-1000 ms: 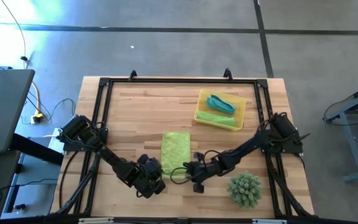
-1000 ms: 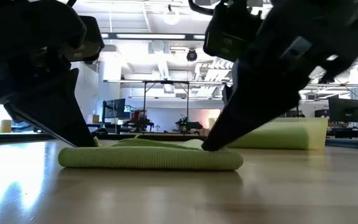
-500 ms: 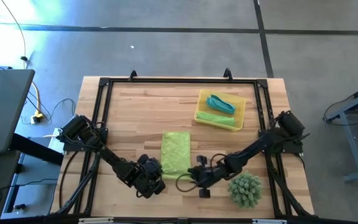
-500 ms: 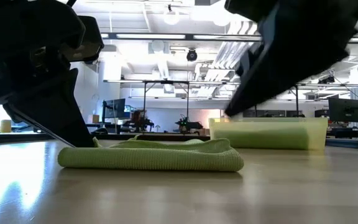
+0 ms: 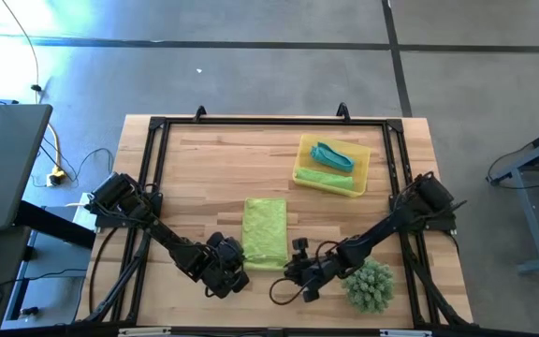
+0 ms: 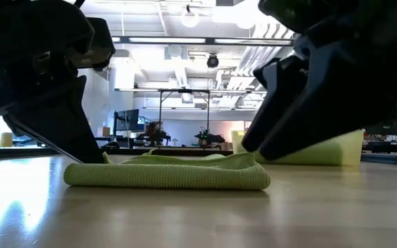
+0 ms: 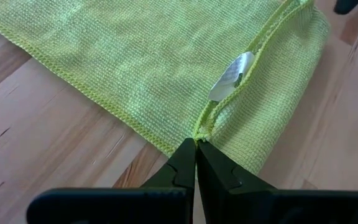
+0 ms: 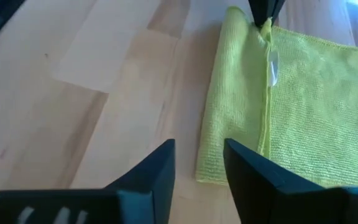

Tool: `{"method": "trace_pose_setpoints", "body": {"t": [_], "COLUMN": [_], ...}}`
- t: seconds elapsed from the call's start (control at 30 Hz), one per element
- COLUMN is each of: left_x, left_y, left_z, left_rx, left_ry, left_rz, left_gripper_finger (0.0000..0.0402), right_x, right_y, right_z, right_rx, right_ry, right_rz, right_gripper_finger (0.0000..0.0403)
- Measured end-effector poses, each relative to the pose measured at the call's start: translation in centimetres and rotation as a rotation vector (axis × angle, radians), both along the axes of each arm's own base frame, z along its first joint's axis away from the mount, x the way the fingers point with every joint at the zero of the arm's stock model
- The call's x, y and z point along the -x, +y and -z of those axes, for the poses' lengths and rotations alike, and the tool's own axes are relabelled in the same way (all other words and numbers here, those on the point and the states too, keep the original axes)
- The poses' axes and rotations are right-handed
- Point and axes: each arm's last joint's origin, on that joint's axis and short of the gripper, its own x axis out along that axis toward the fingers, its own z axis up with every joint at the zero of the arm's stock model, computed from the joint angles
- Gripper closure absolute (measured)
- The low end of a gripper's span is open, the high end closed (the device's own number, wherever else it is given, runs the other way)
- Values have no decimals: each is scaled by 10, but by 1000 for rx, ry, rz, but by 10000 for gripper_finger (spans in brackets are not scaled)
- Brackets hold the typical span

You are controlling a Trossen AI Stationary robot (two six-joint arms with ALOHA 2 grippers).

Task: Roll microfiber towels into tight, uniform cylinder then place into a basket
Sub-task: Roll the green microfiber towel

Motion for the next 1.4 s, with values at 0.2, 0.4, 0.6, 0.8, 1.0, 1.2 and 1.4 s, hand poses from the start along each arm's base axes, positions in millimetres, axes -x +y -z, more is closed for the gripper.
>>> {"method": "trace_pose_setpoints", "body": {"t": [0.2,0.4,0.6,0.8,1.0,1.2,1.4], "left_x": [0,1,4,5,14,17,11], "left_y": [0,-2,-7,-8,-3,-14,-32], "left_z": [0,0,0,1,-18,-41,-30], "left_rx": [1,2,-6,-45,-41,-47,-244], "left_ry": [-1,-2,25,53,98,49,10], "left_rz": [0,5,65,120,161,395,640], "left_gripper_finger": [401,401,394,358,314,297,287], "right_x": [-6,-11,-10,-8,-7,-7,-8], "right_y": [-8,-16,-18,-19,-19,-19,-21], "right_z": [14,22,25,27,28,29,29], "right_rx": [-3,-4,-63,-99,-108,-115,-142], "right_ry": [35,62,113,149,158,160,160], "right_rz": [37,60,99,152,167,170,190], "right_gripper_finger": [230,230,265,321,361,366,366]}}
